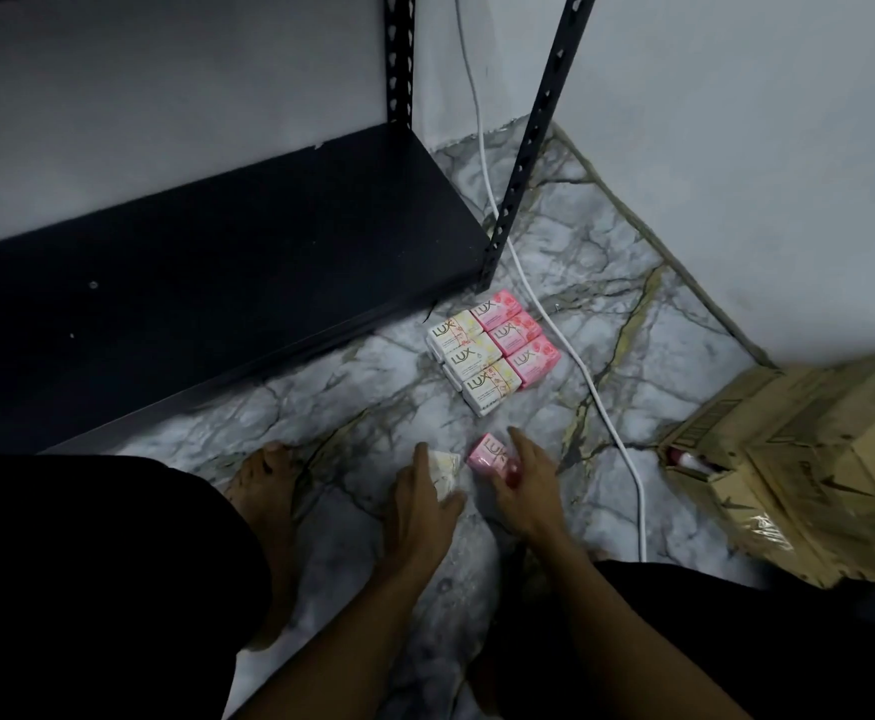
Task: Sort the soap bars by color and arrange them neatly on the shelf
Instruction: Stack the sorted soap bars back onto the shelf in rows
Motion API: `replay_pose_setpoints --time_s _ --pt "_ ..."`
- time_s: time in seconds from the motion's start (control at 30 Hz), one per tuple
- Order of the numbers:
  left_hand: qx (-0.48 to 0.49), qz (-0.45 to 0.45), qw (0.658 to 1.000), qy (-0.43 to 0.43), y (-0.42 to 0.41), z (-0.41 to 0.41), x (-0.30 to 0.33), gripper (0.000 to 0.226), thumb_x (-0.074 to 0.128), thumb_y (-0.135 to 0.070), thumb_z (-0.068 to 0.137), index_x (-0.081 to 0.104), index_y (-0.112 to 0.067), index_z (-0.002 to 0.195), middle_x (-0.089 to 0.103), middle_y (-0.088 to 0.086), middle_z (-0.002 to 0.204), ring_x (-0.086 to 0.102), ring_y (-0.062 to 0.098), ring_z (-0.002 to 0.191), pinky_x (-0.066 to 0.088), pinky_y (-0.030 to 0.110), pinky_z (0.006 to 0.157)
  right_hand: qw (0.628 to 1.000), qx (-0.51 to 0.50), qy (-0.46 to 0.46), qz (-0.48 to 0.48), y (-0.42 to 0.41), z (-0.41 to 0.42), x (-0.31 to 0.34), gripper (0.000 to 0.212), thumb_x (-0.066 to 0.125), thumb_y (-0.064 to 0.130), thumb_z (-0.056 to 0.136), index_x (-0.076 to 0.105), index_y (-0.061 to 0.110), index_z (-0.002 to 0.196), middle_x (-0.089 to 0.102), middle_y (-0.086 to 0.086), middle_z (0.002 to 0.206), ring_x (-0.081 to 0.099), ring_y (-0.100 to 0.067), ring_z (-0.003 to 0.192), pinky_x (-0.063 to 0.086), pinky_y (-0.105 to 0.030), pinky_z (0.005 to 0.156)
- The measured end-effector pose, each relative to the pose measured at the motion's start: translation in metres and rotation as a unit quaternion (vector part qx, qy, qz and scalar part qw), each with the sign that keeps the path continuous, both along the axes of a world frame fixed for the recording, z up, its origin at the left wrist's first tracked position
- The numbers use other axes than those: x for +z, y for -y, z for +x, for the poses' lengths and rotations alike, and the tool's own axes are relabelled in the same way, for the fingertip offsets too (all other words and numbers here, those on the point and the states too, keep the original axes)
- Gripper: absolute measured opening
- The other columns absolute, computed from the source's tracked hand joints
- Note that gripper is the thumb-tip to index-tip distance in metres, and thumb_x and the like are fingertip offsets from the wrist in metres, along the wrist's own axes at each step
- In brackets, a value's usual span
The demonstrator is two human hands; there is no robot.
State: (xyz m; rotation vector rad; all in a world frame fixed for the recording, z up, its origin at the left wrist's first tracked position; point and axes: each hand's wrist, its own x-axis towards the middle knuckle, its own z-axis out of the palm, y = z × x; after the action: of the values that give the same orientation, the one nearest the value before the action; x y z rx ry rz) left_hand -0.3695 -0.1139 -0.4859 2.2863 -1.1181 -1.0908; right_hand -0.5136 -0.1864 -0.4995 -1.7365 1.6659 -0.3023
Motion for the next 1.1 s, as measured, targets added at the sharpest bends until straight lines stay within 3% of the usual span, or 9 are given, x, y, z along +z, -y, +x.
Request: replay_pose_setpoints --time_s 0.13,0.2,0.33,0.47,0.57,0.67,0.83,0.9,1.1 --pt "-0.057 -0.001 0.996 0.067 0.011 -0.009 -0.005 0.063 0.064 -0.044 0.090 0.032 -0.038 0.145 0.050 0.002 0.138 0.055 0.025 0.121 0.049 0.041 0.096 0.991 0.114 -0.053 -0.043 -0.005 -0.004 -0.019 0.059 0.049 0.040 0.090 0.045 0.027 0.148 0.054 -0.013 0.138 0.050 -0.033 0.124 0.046 -0.043 0.100" --pt "-0.056 -0.011 0.996 0.073 0.014 -0.009 -0.009 0.055 0.066 -0.036 0.090 0.038 -0.036 0.138 0.052 0.002 0.136 0.056 0.024 0.120 0.050 0.040 0.096 0.990 0.117 -0.055 -0.055 -0.006 -0.004 -0.024 0.054 0.054 0.032 0.096 0.044 0.029 0.148 0.053 -0.015 0.141 0.048 -0.034 0.126 0.047 -0.044 0.100" --pt "-0.021 -0.009 1.000 0.004 0.016 -0.013 -0.018 0.065 0.063 -0.020 0.094 0.035 -0.026 0.152 0.038 0.011 0.154 0.041 0.030 0.138 0.036 0.040 0.114 0.988 0.122 -0.050 -0.084 -0.009 -0.002 -0.032 0.061 0.065 0.017 0.093 0.043 0.027 0.149 0.052 -0.017 0.140 0.047 -0.038 0.124 0.043 -0.046 0.101" --pt "-0.062 0.007 0.998 0.027 0.021 -0.006 -0.022 0.069 0.066 -0.019 0.092 0.034 -0.026 0.152 0.040 0.010 0.152 0.043 0.030 0.136 0.037 0.037 0.112 0.980 0.144 -0.107 -0.081 -0.002 0.000 -0.032 0.060 0.059 0.019 0.096 0.038 0.028 0.152 0.051 -0.016 0.142 0.046 -0.035 0.124 0.042 -0.045 0.102" --pt "-0.082 0.024 0.995 0.054 0.029 0.006 -0.017 0.069 0.074 -0.022 0.084 0.042 -0.028 0.145 0.055 0.006 0.139 0.056 0.023 0.122 0.048 0.032 0.102 0.977 0.172 -0.110 -0.059 0.003 0.001 -0.028 0.063 0.054 0.025 0.098 0.028 0.030 0.155 0.045 -0.013 0.147 0.041 -0.031 0.130 0.038 -0.041 0.106" --pt "-0.022 0.032 0.999 0.023 0.032 0.023 -0.010 0.071 0.081 -0.018 0.074 0.051 -0.028 0.137 0.064 0.007 0.123 0.063 0.023 0.107 0.054 0.029 0.089 0.978 0.185 -0.096 -0.032 0.012 0.000 -0.023 0.064 0.056 0.027 0.097 0.029 0.028 0.155 0.049 -0.013 0.142 0.047 -0.028 0.124 0.041 -0.033 0.099" --pt "0.124 0.019 0.990 -0.059 0.021 0.065 0.022 0.063 0.087 -0.007 0.063 0.067 -0.008 0.123 0.070 0.011 0.114 0.065 0.023 0.097 0.053 0.030 0.084 0.991 0.135 -0.002 -0.001 0.011 0.025 0.009 0.066 0.075 0.031 0.083 0.051 0.024 0.144 0.070 -0.012 0.118 0.068 -0.027 0.099 0.045 -0.021 0.082" --pt "0.175 0.005 0.981 -0.086 0.017 0.086 0.045 0.058 0.088 -0.008 0.066 0.068 -0.010 0.120 0.070 0.008 0.114 0.063 0.015 0.093 0.050 0.024 0.081 0.990 0.129 0.055 0.006 0.008 0.048 0.035 0.071 0.079 0.023 0.082 0.048 0.025 0.146 0.072 -0.006 0.111 0.070 -0.015 0.090 0.046 -0.010 0.077" --pt "0.290 -0.157 0.915 -0.234 0.019 0.143 0.162 0.063 0.092 -0.005 0.062 0.071 -0.017 0.121 0.075 0.001 0.098 0.073 0.013 0.078 0.059 0.023 0.067 0.964 0.105 0.239 -0.048 0.026 0.119 0.166 0.065 0.085 0.010 0.075 0.060 0.018 0.134 0.069 0.014 0.102 0.067 0.002 0.090 0.049 -0.007 0.079"
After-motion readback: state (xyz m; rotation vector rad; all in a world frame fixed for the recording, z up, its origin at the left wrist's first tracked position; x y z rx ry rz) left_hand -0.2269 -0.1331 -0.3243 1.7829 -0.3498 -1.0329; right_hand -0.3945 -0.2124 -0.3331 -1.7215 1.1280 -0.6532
